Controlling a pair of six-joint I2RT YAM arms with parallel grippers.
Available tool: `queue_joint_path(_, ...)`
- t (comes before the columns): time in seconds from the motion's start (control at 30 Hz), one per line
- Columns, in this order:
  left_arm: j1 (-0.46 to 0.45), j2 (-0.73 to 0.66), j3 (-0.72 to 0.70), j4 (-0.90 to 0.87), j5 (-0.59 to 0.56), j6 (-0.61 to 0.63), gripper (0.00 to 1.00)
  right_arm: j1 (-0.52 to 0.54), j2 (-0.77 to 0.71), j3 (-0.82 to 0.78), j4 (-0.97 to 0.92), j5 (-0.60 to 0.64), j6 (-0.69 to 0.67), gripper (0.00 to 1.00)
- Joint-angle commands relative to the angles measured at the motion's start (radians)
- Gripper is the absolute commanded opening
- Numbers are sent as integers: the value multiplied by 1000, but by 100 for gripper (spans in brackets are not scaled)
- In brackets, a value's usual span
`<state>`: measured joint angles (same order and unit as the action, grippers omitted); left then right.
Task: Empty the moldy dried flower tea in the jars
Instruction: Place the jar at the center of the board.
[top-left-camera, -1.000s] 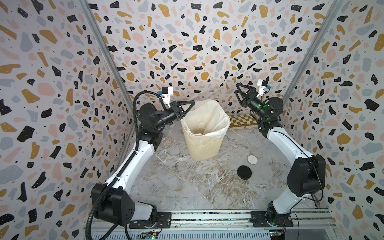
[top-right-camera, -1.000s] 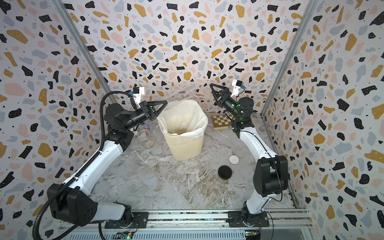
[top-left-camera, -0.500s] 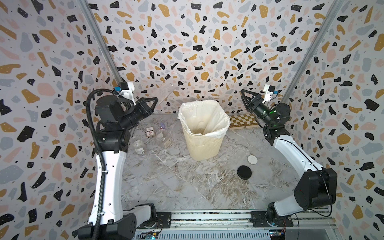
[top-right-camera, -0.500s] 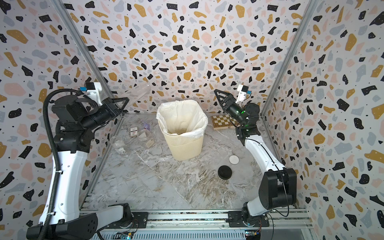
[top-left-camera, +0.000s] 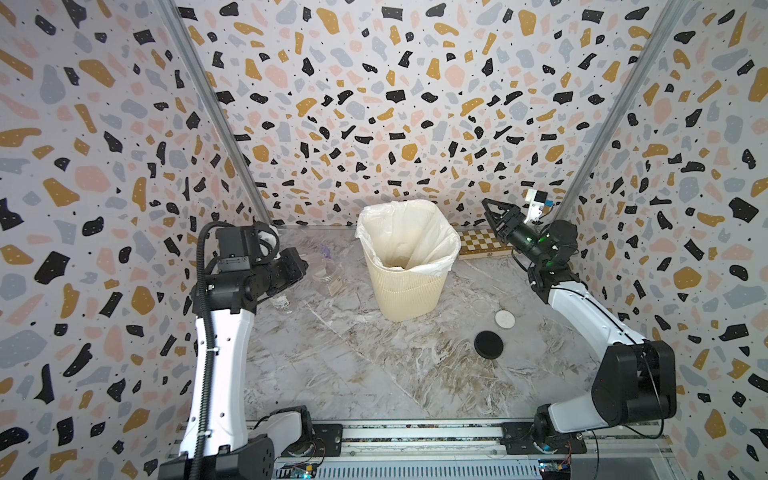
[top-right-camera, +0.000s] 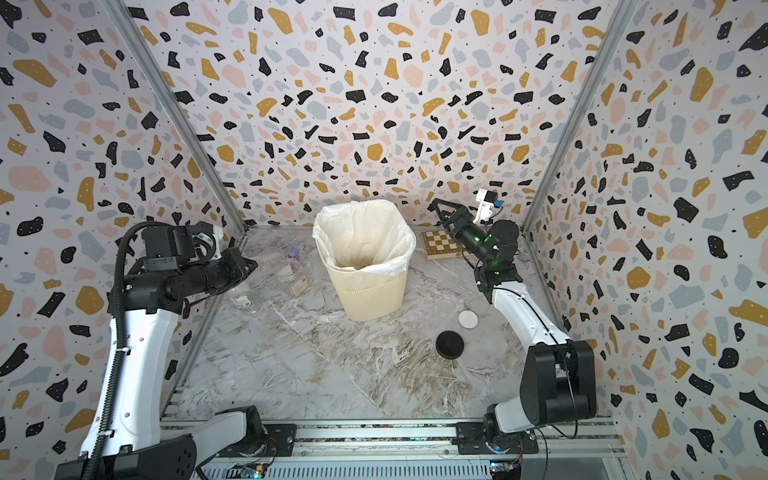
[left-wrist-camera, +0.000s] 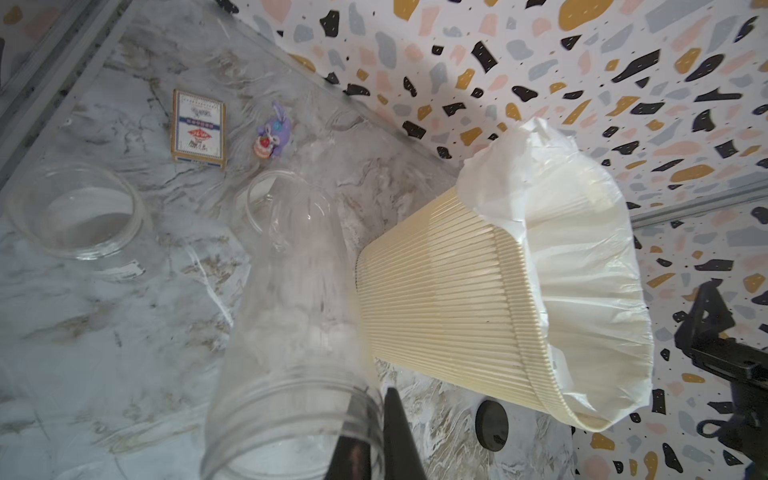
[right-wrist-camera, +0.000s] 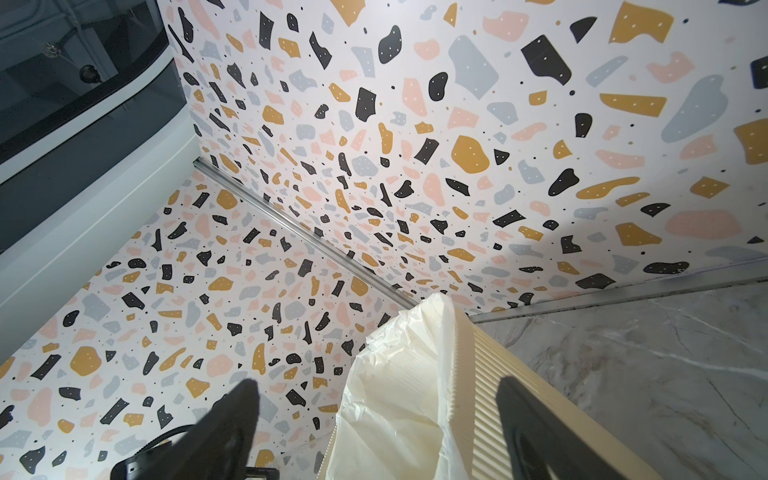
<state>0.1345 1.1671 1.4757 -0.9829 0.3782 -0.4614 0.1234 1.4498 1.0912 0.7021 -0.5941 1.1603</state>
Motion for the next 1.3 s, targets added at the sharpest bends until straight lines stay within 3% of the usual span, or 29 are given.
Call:
queue_joint_path(0.0,2,-18,-35,-46,-51,22,5,-18,-35,-10,30,-1,-13,90)
queue_joint_path(0.27,3,5,-191,-42,-76,29,5,-20,7,8,51,-15,-20,90)
queue_joint_path(0.53,5,129,-195,-9,-59,4,5,-31,4,7,34,-21,-43,90)
queue_joint_path(0.67,7,195,-158,-3,-30,-20,4,-38,-5,-15,48,-24,-40,90)
queue_joint_path(0.93,10,349,14,-113,-101,2,3,-41,-61,-50,-6,-14,-101,90)
queue_joint_path(1.27,19,437,82,-187,-140,1,3,-36,-71,-71,-13,-4,-111,90)
